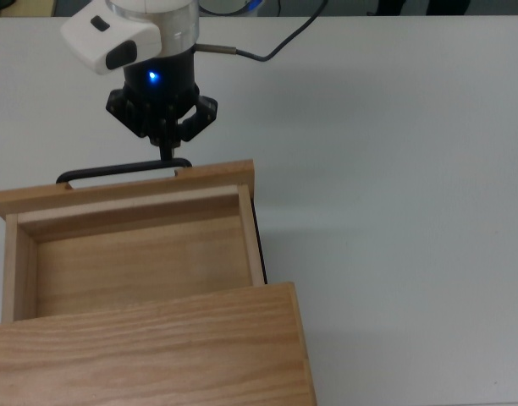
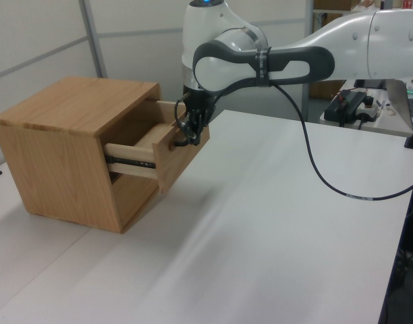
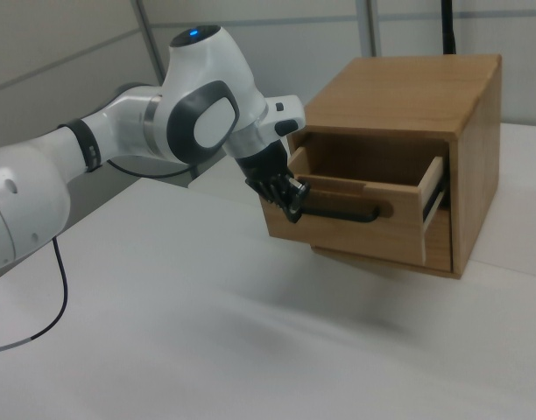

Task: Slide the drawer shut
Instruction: 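Push the drawer front with the gripper into the wooden cabinet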

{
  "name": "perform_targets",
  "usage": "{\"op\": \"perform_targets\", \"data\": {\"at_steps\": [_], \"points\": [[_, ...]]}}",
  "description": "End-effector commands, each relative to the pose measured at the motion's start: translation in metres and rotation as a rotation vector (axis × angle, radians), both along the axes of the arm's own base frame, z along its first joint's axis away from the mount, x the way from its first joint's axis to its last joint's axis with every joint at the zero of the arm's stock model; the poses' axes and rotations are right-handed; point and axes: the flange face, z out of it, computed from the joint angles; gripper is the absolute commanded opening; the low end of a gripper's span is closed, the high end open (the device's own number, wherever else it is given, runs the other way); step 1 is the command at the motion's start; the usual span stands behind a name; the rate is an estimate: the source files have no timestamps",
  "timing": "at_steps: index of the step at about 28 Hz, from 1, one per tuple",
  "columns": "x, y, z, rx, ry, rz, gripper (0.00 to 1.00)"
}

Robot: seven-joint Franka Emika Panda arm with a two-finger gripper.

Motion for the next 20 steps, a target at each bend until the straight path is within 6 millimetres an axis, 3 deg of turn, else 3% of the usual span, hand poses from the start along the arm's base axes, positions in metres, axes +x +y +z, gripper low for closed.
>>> {"op": "perform_targets", "data": {"at_steps": [1, 10, 20], "points": [[0.017, 0.004, -0.011, 0.031, -0.089, 0.015, 0.0], [0.044, 0.008, -0.007, 0.091, -0.359, 0.015, 0.0], [0.065, 0.013, -0.022, 0.118, -0.571, 0.015, 0.0]]}}
